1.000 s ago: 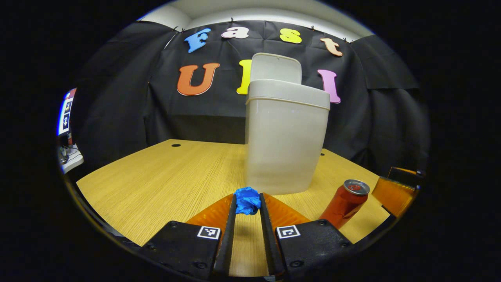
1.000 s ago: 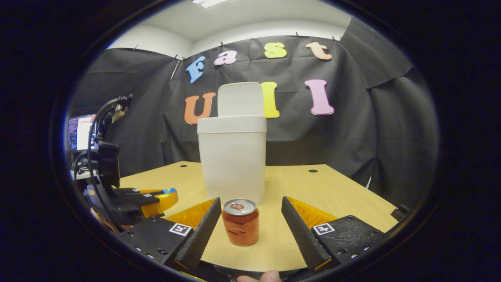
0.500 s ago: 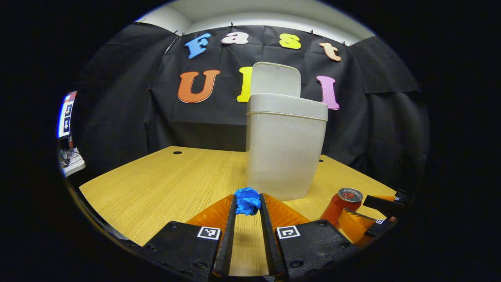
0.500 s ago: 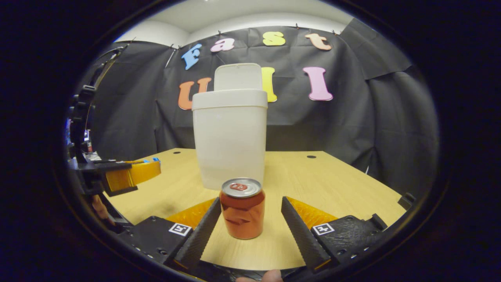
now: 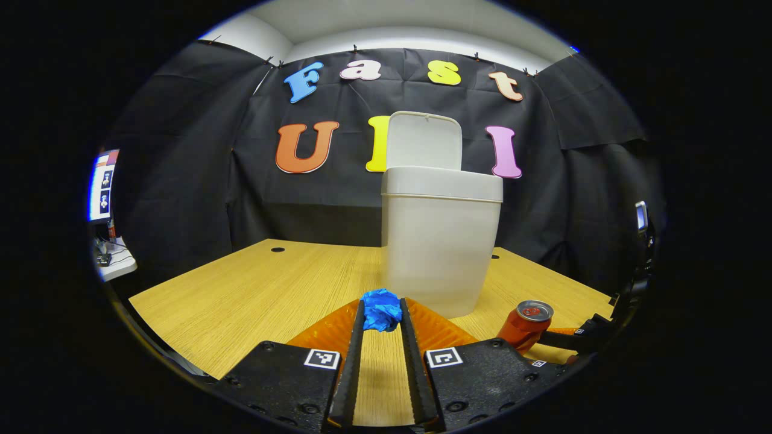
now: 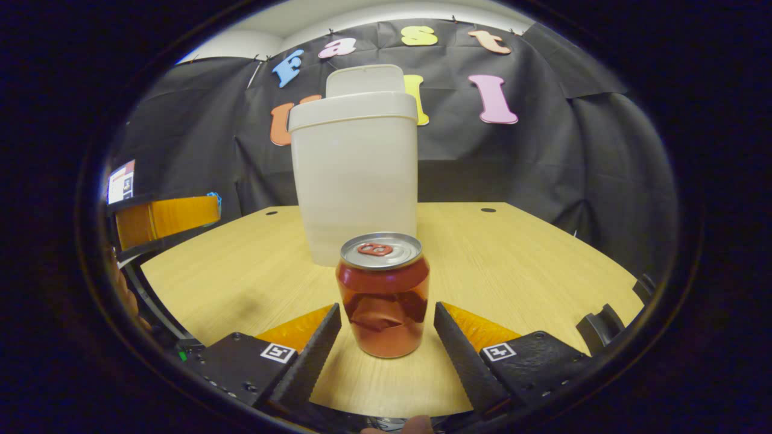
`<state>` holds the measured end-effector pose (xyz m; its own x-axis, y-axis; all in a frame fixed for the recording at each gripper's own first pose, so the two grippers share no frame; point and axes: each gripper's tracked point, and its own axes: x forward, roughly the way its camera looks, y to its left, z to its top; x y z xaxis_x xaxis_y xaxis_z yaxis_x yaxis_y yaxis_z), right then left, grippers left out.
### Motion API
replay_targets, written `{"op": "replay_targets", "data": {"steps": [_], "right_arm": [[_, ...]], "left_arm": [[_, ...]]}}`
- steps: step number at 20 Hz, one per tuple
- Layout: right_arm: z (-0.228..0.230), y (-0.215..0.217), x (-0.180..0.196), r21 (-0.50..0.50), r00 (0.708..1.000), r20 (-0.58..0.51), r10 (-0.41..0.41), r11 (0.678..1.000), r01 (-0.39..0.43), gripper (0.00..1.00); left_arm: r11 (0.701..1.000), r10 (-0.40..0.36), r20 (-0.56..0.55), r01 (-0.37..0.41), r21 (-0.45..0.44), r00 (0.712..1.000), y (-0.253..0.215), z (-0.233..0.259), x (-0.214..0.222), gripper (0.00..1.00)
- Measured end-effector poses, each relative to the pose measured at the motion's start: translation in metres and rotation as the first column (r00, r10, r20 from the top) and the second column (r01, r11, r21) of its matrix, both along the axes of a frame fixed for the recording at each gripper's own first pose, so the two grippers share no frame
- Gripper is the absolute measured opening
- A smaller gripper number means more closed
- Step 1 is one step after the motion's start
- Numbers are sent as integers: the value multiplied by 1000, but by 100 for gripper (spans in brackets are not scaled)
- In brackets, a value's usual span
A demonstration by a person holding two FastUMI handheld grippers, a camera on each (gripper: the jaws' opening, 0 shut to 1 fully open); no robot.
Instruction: Press the lid of the desktop garbage bin to open it, pick up the crumpled paper on the desktop and throw it into the bin, then pick up the pop can on the desktop and drop it into the bin, and finally close the garbage bin lid.
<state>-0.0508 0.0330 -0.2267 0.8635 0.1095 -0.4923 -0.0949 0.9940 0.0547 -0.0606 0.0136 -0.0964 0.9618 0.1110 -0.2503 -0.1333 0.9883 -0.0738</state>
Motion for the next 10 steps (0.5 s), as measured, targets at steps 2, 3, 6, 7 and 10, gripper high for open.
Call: {"op": "replay_targets", "data": {"steps": [2,3,6,7,10], "right_arm": [[-5,1,3,-4,1000,-17,-6,1000,6,94],[-7,-1,6,-14,1000,-25,-18,1000,18,96],[-13,-2,8,-22,999,-42,-22,1000,21,96],[-15,-4,9,-27,999,-45,-27,999,26,94],[-20,-6,9,-19,998,-59,-36,999,35,95]], "left_arm": [[1000,5,6,-5,3,1000,2,3,1,37],[1000,7,9,-7,2,1000,3,5,2,37],[1000,14,15,-14,12,1000,8,10,5,37],[1000,15,18,-15,20,1000,10,11,6,37],[999,12,32,-13,29,999,11,21,10,37]]}}
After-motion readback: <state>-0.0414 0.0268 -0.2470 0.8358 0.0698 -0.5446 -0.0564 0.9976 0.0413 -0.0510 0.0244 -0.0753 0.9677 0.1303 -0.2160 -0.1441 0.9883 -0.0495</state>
